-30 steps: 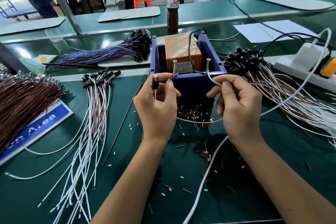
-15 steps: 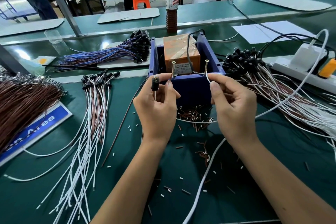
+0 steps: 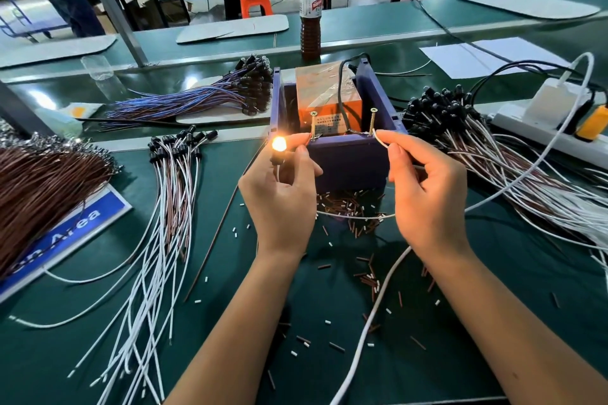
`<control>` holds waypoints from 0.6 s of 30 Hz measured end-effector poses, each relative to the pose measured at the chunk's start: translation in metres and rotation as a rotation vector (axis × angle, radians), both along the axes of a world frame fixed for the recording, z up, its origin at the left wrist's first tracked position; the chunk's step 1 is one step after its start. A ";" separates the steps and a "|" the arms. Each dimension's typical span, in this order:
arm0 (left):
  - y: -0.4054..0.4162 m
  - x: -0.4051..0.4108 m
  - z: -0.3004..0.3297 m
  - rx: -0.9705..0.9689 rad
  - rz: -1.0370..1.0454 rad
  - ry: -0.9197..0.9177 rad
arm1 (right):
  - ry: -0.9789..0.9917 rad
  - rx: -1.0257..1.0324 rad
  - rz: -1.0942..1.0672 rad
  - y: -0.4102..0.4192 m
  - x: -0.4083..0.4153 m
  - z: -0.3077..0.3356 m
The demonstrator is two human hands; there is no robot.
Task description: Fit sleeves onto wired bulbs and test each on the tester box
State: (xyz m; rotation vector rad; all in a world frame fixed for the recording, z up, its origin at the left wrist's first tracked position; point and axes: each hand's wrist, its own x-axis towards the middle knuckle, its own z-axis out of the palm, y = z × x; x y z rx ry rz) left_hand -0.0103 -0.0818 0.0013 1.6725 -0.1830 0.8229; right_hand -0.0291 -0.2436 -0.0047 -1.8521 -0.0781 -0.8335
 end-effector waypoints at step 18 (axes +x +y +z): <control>-0.109 -0.004 0.068 -0.271 -0.570 0.195 | 0.089 0.106 -0.417 -0.107 -0.028 0.054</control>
